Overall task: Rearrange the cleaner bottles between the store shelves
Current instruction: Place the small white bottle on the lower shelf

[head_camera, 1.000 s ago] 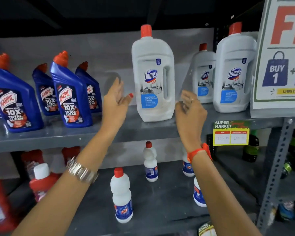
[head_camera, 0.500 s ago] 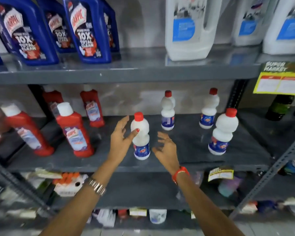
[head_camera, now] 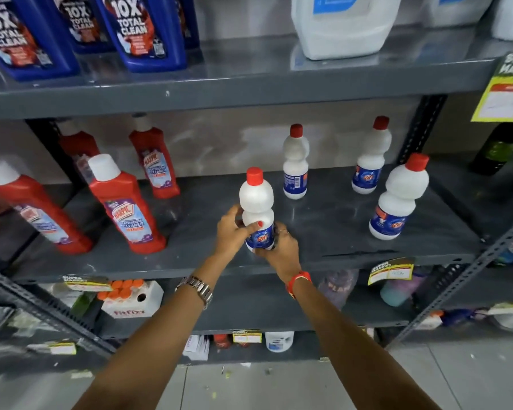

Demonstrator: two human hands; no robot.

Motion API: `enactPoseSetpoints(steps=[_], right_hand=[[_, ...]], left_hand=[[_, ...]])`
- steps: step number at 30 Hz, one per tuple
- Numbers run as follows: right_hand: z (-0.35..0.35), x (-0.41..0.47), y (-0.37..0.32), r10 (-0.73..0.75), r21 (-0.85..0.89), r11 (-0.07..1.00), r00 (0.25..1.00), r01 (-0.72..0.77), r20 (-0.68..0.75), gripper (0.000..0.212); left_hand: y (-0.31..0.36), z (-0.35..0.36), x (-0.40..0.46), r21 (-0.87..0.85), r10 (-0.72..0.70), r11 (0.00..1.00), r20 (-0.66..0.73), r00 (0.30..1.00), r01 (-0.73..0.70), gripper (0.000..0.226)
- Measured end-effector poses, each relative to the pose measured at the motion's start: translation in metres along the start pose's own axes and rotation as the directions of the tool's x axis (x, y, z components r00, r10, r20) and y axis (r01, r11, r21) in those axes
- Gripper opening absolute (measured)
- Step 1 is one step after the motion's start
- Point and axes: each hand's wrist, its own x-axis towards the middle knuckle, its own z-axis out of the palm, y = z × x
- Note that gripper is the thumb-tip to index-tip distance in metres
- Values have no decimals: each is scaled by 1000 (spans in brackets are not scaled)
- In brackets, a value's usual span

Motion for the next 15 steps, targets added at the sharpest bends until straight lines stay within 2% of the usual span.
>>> enactPoseSetpoints(steps=[7,15], right_hand=[[-58,0,19,60,-37,997,991,-64,-117,66],[-81,0,23,104,-42,993,991,-108,-88,68]], left_hand=[[24,63,-2,-24,36,999,80,996,-35,55],[32,91,-8,-52,22,998,63,998,-19,55]])
